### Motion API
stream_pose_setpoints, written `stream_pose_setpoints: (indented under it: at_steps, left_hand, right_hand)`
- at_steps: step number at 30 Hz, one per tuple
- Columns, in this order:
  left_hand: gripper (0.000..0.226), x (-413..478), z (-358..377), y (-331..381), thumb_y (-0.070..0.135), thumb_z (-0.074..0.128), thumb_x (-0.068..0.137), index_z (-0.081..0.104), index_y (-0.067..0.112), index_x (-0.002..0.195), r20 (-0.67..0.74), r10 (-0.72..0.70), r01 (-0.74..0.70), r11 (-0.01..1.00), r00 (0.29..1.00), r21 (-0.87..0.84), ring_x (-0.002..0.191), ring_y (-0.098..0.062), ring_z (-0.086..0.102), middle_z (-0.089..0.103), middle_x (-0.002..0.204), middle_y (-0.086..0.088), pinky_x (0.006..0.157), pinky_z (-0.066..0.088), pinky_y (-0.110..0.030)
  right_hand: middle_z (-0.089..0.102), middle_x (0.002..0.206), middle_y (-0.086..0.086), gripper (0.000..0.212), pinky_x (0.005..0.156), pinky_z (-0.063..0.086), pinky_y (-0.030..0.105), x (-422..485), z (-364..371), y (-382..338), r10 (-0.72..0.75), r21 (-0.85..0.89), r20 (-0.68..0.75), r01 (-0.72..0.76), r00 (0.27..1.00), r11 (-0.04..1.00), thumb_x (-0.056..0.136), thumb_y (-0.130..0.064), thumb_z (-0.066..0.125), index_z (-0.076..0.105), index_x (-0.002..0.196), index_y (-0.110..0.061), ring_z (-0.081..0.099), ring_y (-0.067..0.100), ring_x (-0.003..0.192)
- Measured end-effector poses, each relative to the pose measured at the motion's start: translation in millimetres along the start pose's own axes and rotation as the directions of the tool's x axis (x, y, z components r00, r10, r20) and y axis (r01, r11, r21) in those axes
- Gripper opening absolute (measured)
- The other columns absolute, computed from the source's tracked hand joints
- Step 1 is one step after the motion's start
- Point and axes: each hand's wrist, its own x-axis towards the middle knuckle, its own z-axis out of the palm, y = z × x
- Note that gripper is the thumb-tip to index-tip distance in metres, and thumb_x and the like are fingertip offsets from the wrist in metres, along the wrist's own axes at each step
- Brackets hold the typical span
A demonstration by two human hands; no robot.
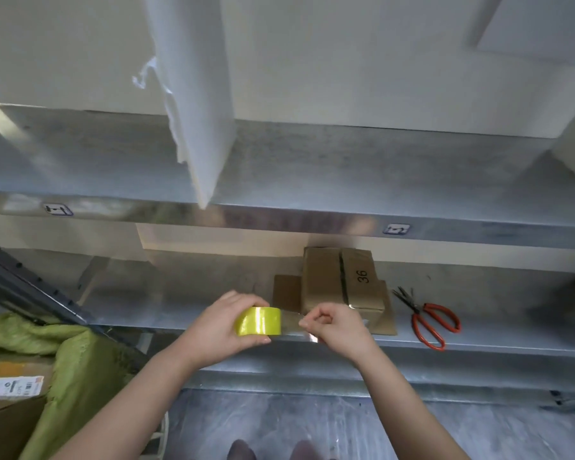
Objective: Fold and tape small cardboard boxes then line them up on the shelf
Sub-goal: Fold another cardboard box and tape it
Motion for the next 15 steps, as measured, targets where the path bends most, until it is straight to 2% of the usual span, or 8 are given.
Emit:
stream_pose_setpoints:
  at_steps: [2,5,9,10,12,15]
  left_hand:
    - [0.057,5,10,18,0.064,0.071,0.072,0.055,0.038,0.120,-0.004,-0.061,0.061,0.998,0.998,-0.005,0.108,0.000,0.047,0.058,0.116,0.021,0.092,0.041,-0.022]
    - [0.058,11,26,40,0.066,0.071,0.070,0.054,0.040,0.119,-0.014,-0.129,0.130,0.991,0.991,0.013,0.110,-0.003,0.050,0.058,0.118,0.020,0.094,0.042,-0.026]
    - [0.061,20,39,58,0.064,0.065,0.077,0.052,0.033,0.127,-0.064,-0.163,0.175,0.934,0.984,0.310,0.115,-0.010,0.050,0.060,0.124,0.012,0.100,0.036,-0.027]
    - [0.061,23,40,62,0.064,0.065,0.076,0.052,0.033,0.127,-0.078,-0.181,0.197,0.920,0.980,0.339,0.114,-0.011,0.051,0.060,0.124,0.012,0.100,0.035,-0.027]
    - [0.063,25,43,71,0.066,0.069,0.072,0.051,0.036,0.125,-0.084,-0.234,0.249,0.927,0.969,0.281,0.112,-0.010,0.051,0.059,0.121,0.014,0.097,0.036,-0.028]
    - [0.063,19,45,84,0.061,0.078,0.065,0.039,0.047,0.112,-0.033,-0.308,0.308,0.951,0.951,0.013,0.106,-0.001,0.049,0.052,0.113,0.022,0.085,0.040,-0.023]
  right_hand:
    - [0.071,0.067,-0.005,0.011,0.073,0.051,0.024,-8,-18,8,-0.038,-0.003,-0.020,0.038,0.999,0.999,0.081,-0.023,0.077,0.071,0.073,-0.026,0.069,0.010,0.072]
    - [0.071,0.064,-0.010,0.011,0.065,0.046,0.012,-20,-46,19,-0.123,-0.045,-0.065,0.120,0.990,0.992,0.081,-0.024,0.077,0.072,0.073,-0.028,0.065,-0.003,0.065]
    - [0.072,0.068,-0.010,0.005,0.069,0.049,0.013,-30,-75,30,-0.170,-0.021,-0.004,0.169,0.986,0.985,0.082,-0.028,0.076,0.075,0.077,-0.027,0.066,-0.001,0.068]
    - [0.072,0.069,-0.011,0.006,0.069,0.050,0.013,-31,-81,32,-0.188,-0.047,-0.001,0.188,0.982,0.981,0.082,-0.029,0.076,0.075,0.076,-0.028,0.065,-0.001,0.068]
    - [0.070,0.067,-0.014,0.010,0.065,0.048,0.011,-27,-91,35,-0.224,-0.079,-0.040,0.221,0.974,0.972,0.081,-0.029,0.076,0.073,0.072,-0.030,0.061,-0.002,0.066]
    - [0.070,0.067,-0.011,0.011,0.065,0.048,0.014,-18,-109,38,-0.242,-0.072,-0.064,0.238,0.968,0.969,0.081,-0.026,0.077,0.073,0.071,-0.029,0.063,0.001,0.067]
